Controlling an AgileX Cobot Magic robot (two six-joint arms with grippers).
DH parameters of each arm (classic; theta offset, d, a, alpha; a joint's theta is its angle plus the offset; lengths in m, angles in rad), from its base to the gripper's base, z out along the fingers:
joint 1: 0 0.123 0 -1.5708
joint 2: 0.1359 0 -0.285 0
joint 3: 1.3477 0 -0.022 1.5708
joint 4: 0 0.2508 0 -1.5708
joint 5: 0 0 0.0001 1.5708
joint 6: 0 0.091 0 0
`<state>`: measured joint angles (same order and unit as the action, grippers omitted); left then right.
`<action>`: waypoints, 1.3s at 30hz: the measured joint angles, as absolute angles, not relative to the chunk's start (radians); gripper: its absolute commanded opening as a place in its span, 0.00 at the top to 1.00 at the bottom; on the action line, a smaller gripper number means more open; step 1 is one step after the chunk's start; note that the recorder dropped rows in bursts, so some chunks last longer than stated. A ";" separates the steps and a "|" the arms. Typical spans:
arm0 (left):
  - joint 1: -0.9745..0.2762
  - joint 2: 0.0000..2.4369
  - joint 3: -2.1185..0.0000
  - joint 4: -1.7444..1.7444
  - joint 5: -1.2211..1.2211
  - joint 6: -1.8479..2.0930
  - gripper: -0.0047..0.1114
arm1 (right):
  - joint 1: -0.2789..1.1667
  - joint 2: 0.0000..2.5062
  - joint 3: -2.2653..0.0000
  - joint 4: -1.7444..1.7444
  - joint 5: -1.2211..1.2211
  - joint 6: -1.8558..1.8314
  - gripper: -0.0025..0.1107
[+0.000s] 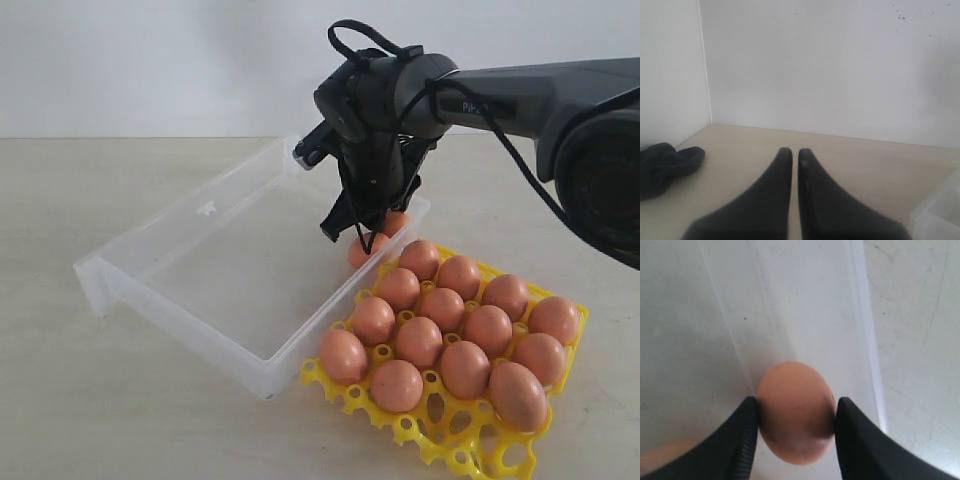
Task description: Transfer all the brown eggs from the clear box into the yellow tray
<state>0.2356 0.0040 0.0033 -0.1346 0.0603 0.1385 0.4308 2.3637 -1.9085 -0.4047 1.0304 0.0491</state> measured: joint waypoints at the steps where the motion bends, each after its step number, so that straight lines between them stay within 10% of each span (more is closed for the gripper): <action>1: 0.236 0.004 0.003 -0.135 0.060 0.138 0.92 | 0.431 2.364 -1.909 -0.405 1.030 0.051 0.98; 39: 0.236 0.004 0.003 -0.135 0.060 0.138 0.92 | 0.430 2.286 -1.887 0.205 0.719 -0.242 0.98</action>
